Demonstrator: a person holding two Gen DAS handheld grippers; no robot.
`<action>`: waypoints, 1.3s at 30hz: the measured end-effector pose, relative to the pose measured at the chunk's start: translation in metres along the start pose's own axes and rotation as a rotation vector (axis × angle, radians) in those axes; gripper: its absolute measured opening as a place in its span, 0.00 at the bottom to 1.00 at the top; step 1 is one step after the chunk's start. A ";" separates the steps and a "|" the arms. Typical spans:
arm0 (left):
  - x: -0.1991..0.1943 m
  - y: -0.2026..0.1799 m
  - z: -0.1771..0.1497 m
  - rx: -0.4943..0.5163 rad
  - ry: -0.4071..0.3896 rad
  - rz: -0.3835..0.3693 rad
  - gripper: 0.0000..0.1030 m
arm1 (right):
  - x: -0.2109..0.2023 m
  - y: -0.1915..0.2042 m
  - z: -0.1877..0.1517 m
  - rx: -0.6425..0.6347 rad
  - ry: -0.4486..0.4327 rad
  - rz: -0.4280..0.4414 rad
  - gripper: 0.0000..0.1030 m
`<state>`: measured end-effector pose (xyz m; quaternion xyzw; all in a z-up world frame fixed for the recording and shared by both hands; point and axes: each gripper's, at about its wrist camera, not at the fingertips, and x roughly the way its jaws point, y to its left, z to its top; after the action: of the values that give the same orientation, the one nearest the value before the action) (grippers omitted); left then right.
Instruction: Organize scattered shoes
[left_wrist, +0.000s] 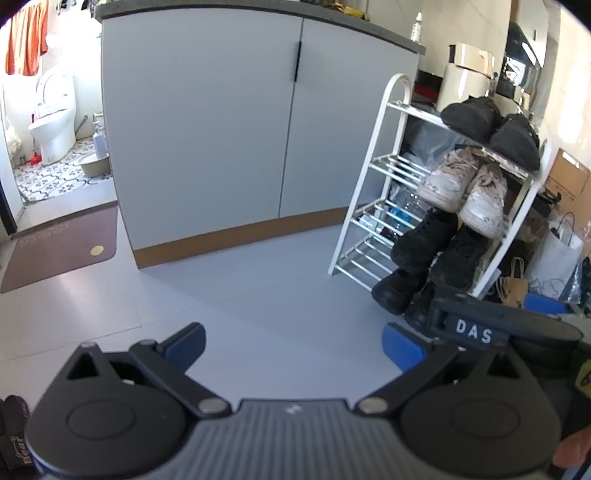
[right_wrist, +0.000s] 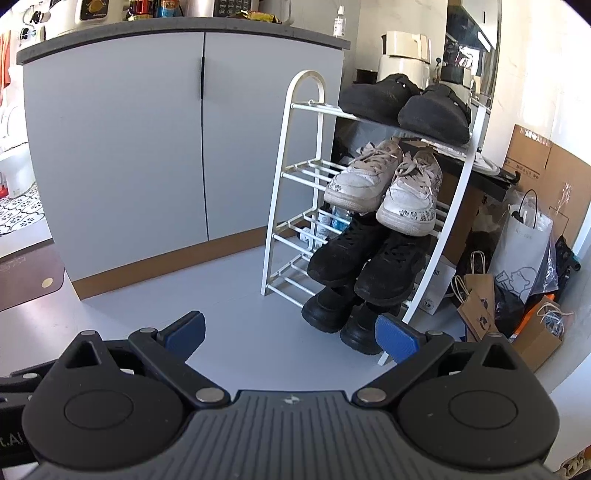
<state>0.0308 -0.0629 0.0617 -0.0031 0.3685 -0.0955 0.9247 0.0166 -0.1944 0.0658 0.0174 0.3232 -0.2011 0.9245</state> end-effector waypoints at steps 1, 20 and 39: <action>0.000 0.001 0.000 0.001 0.000 -0.001 1.00 | 0.000 0.001 0.000 0.000 0.002 -0.002 0.98; 0.001 0.002 -0.001 0.007 0.004 0.006 1.00 | 0.001 0.001 -0.002 0.004 0.030 0.009 0.98; 0.004 -0.005 -0.003 0.006 0.018 0.012 1.00 | 0.007 0.000 -0.003 0.022 0.068 0.024 0.98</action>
<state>0.0311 -0.0686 0.0571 0.0027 0.3764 -0.0909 0.9220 0.0196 -0.1968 0.0587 0.0383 0.3520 -0.1928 0.9151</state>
